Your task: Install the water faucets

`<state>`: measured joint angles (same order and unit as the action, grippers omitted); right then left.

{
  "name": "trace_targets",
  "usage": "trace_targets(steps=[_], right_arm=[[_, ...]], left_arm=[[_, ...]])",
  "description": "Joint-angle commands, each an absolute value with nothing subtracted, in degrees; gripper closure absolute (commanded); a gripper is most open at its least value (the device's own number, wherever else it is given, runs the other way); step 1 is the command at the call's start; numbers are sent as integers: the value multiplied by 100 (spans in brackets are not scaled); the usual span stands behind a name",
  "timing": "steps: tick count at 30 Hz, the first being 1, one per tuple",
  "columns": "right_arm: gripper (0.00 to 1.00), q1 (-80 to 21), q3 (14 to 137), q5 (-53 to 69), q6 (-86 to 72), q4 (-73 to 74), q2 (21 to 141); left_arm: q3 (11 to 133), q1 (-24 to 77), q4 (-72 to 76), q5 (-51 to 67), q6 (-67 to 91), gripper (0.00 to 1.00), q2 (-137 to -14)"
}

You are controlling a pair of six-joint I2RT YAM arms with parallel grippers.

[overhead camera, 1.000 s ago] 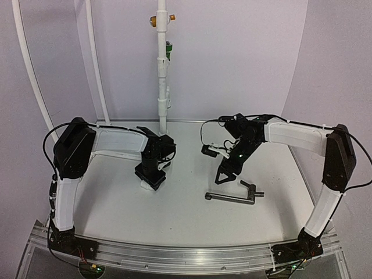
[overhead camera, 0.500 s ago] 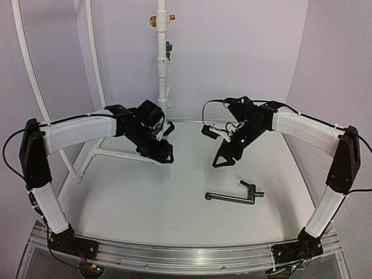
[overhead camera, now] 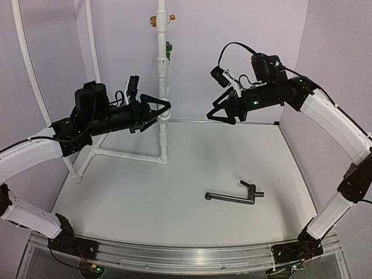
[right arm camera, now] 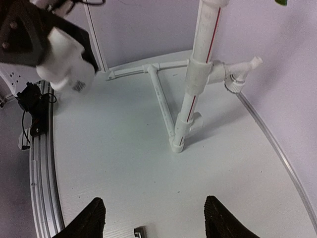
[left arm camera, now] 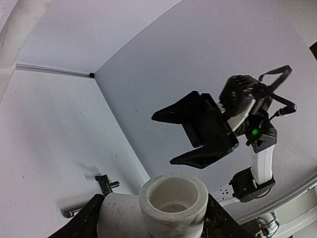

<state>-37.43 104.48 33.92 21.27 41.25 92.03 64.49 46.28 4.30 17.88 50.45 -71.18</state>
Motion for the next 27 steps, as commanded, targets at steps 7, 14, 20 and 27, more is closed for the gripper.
trace_targets(steps=[7,14,20,27], right_arm=[[31,-4778,10741,3127,1992,2918,9404],[31,-5266,10434,2431,1822,2001,9513],[33,-5499,10584,1800,1608,1820,9788],[34,-5778,10508,1153,1709,1765,10013]], left_arm=[[4983,4641,4469,1198,7768,54,-7221],[4560,4647,6022,927,8643,52,-7678],[4634,4649,6044,951,8662,53,-7744],[4730,4655,5904,1049,8571,52,-7700]])
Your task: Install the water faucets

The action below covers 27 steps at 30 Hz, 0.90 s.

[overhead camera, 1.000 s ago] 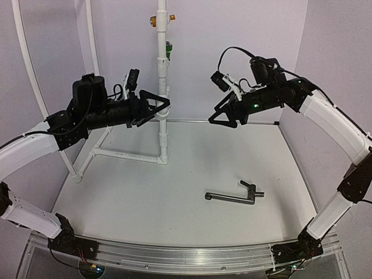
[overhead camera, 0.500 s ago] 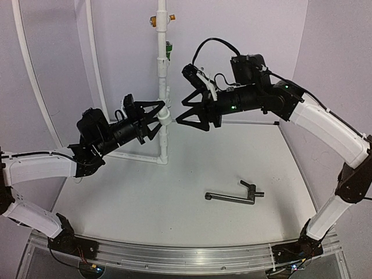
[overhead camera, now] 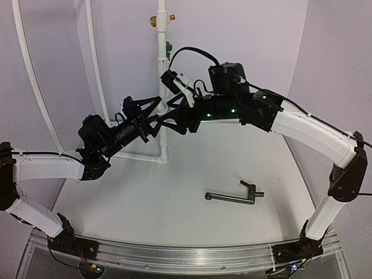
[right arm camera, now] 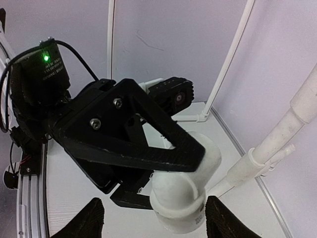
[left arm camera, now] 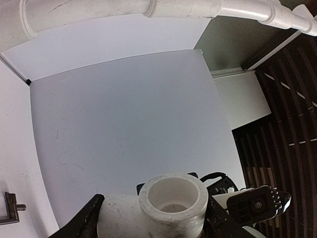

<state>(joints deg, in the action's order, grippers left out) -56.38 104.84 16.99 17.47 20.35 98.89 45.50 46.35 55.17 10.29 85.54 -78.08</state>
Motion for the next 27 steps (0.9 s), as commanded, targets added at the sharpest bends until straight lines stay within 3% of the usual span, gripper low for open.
trace_targets(steps=[1,14,27], right_arm=[[34,-5784,10545,1080,1694,1752,10042],[44,-5844,10819,400,1715,1697,10322],[45,-5843,10940,171,1683,1635,10344]], left_arm=[[4736,4658,5891,1063,8568,52,-7700],[4722,4667,5815,1048,8555,51,-7709],[4756,4676,5299,942,8449,51,-7637]])
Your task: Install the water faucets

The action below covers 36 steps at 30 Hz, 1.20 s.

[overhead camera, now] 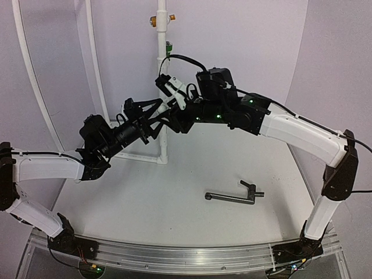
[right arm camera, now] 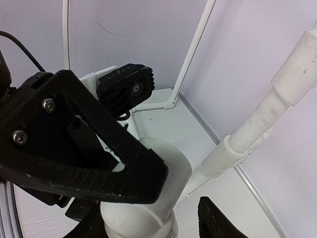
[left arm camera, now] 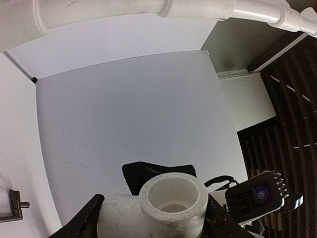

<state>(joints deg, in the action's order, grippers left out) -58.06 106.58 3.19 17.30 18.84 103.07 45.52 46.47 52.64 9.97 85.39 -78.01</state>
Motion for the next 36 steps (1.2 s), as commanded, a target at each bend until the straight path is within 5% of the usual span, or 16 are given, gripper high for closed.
trace_targets(steps=[1,11,18,21,24,30,36], right_arm=[[46,-5844,10932,179,1686,1635,10351],[77,-5842,10726,142,1746,1636,10328],[100,-5830,10366,367,1717,1647,10068],[100,-5772,10186,692,1580,1684,9885],[100,-5469,10031,1574,1148,1767,9715],[100,-4239,9641,5201,-208,1951,9678],[100,-4063,8975,7033,-718,1962,9551]], left_arm=[[4765,4676,5300,949,8450,51,-7656],[4885,4694,5056,1032,8297,45,-7646],[4641,4694,4557,745,7987,8,-7294],[4489,4693,4236,554,7857,0,-7050],[4456,4685,3361,311,7432,0,-6561],[5529,4676,-10,-543,5829,0,-5620],[6006,4676,-1127,-298,4562,0,-5366]])
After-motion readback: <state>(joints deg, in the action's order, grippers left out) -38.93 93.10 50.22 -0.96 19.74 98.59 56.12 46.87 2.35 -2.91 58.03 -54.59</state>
